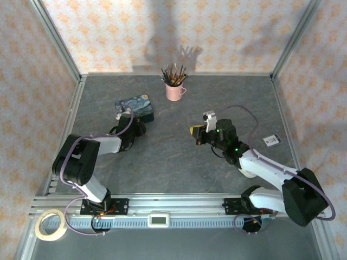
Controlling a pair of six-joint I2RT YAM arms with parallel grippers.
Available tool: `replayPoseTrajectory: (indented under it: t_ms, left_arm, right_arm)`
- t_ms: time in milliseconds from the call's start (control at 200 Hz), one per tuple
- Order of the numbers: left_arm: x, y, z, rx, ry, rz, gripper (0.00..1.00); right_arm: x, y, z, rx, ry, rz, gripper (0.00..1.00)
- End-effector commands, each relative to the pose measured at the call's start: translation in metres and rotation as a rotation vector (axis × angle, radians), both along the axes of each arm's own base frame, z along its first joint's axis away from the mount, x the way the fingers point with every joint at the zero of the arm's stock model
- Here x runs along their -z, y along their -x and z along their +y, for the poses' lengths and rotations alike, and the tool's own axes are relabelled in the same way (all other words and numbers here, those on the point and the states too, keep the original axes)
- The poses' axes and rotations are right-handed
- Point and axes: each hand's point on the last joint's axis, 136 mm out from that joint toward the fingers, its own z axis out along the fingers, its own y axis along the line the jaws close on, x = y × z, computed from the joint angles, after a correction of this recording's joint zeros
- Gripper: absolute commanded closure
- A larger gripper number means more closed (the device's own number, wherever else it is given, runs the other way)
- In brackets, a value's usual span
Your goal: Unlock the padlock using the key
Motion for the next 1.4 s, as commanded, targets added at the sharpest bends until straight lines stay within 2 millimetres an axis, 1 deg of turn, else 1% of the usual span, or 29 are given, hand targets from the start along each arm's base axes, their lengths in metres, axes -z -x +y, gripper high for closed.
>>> replayPoseTrajectory:
  t_ms: [0, 105, 190, 285, 350, 435, 550, 621, 626, 641, 696, 751, 791, 846, 871, 921, 991, 1111, 1201, 1321, 1391]
  left_arm:
    - [-0.005, -0.018, 0.004, 0.003, -0.039, -0.060, 0.50]
    - [0.003, -0.022, 0.001, 0.021, -0.037, -0.045, 0.57]
    - [0.006, -0.026, -0.003, 0.032, -0.032, -0.041, 0.58]
    - [0.007, -0.031, -0.004, 0.034, -0.032, -0.042, 0.59]
    - [0.008, -0.032, -0.005, 0.038, -0.032, -0.042, 0.59]
    - [0.005, -0.036, -0.006, 0.043, -0.029, -0.057, 0.59]
    - [-0.003, -0.039, -0.007, 0.049, -0.032, -0.088, 0.53]
    - [-0.006, -0.042, -0.007, 0.057, -0.039, -0.105, 0.53]
    - [-0.007, -0.042, -0.008, 0.058, -0.040, -0.106, 0.53]
    - [-0.008, -0.043, -0.008, 0.062, -0.040, -0.111, 0.54]
    - [-0.008, -0.045, -0.010, 0.077, -0.041, -0.118, 0.57]
    - [-0.007, -0.047, -0.013, 0.088, -0.038, -0.115, 0.64]
    - [-0.006, -0.049, -0.015, 0.098, -0.034, -0.111, 0.72]
    - [-0.006, -0.049, -0.017, 0.106, -0.026, -0.110, 0.87]
    - [-0.006, -0.049, -0.017, 0.105, -0.022, -0.110, 0.90]
    - [-0.008, -0.049, -0.018, 0.106, -0.017, -0.115, 0.91]
    - [-0.011, -0.048, -0.020, 0.111, 0.002, -0.119, 0.97]
    - [-0.018, -0.045, -0.028, 0.118, 0.069, -0.117, 1.00]
    - [-0.026, -0.039, -0.036, 0.124, 0.149, -0.120, 1.00]
    - [-0.034, -0.028, -0.048, 0.096, 0.315, -0.092, 1.00]
    - [-0.038, -0.020, -0.058, 0.082, 0.436, -0.068, 1.00]
  right_arm:
    - [-0.015, -0.002, 0.002, -0.006, -0.027, -0.051, 1.00]
    - [-0.015, -0.002, 0.004, -0.020, -0.031, -0.046, 1.00]
    - [-0.014, -0.002, 0.006, -0.026, -0.030, -0.039, 1.00]
    - [-0.017, -0.003, 0.007, -0.030, -0.037, -0.044, 1.00]
    - [-0.018, -0.003, 0.007, -0.029, -0.042, -0.046, 1.00]
    - [-0.019, -0.003, 0.008, -0.030, -0.043, -0.047, 1.00]
    - [-0.020, -0.003, 0.008, -0.030, -0.045, -0.046, 1.00]
    - [-0.020, -0.003, 0.008, -0.030, -0.047, -0.045, 1.00]
    - [-0.016, -0.004, 0.008, -0.030, -0.041, -0.035, 1.00]
    - [-0.012, -0.005, 0.009, -0.029, -0.037, -0.027, 1.00]
    - [-0.011, -0.005, 0.009, -0.031, -0.038, -0.023, 1.00]
    - [-0.011, -0.005, 0.010, -0.032, -0.039, -0.020, 1.00]
    - [-0.012, -0.005, 0.010, -0.032, -0.042, -0.021, 1.00]
    - [-0.012, -0.005, 0.010, -0.032, -0.043, -0.021, 1.00]
    - [-0.012, -0.005, 0.010, -0.031, -0.044, -0.021, 1.00]
    - [-0.012, -0.004, 0.009, -0.030, -0.044, -0.022, 1.00]
    - [-0.010, -0.004, 0.009, -0.030, -0.044, -0.019, 1.00]
    - [-0.003, -0.002, 0.010, -0.029, -0.069, 0.003, 1.00]
    - [0.001, 0.001, 0.013, -0.034, -0.123, 0.028, 1.00]
    - [0.008, 0.001, 0.015, -0.013, -0.183, 0.067, 1.00]
    - [0.011, 0.002, 0.019, -0.014, -0.210, 0.086, 1.00]
